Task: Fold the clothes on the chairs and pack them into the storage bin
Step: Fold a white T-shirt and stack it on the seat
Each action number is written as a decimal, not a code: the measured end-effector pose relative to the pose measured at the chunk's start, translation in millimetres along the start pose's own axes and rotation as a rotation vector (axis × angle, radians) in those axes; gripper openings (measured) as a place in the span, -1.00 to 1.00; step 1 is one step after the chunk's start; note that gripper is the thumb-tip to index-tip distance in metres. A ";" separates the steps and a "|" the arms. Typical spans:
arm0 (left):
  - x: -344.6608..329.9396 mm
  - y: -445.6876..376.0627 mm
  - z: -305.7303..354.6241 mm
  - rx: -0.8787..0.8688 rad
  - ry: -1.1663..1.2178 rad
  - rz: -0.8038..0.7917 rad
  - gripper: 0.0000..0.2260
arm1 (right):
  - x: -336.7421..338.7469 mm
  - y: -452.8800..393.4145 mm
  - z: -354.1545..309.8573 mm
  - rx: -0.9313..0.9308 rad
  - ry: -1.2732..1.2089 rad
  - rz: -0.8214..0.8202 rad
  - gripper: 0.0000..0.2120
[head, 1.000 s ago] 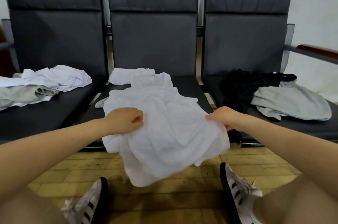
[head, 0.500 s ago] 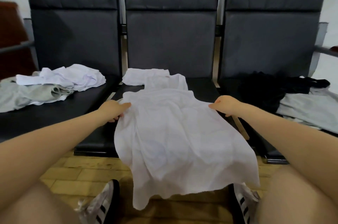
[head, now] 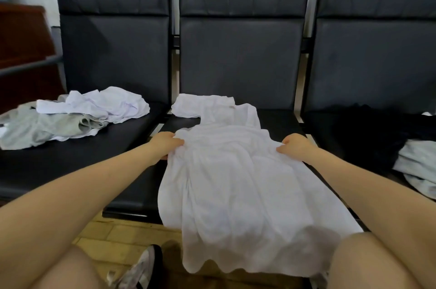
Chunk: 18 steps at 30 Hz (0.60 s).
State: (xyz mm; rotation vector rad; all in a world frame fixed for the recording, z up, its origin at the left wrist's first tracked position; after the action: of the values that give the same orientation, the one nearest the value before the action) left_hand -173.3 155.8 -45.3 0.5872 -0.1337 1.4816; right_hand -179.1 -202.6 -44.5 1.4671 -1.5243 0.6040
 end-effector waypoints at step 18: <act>34.5 -32.9 14.8 -0.027 -0.366 0.226 -0.85 | 13.5 -18.2 13.6 -0.054 -0.306 0.026 -0.76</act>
State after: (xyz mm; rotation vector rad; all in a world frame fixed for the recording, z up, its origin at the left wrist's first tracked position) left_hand -134.1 180.8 -27.2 0.8390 -0.5187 1.5740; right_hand -163.8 -224.1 -43.7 1.5525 -1.7823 0.3606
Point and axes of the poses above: each hand's wrist, its own y-axis away from the middle knuckle, its own x-axis out of the back of the hand, z = x × y, the point moved 4 cm from there along -y, towards the middle knuckle, and after that the axes turned 7 degrees about -z, right-handed, at the moved point
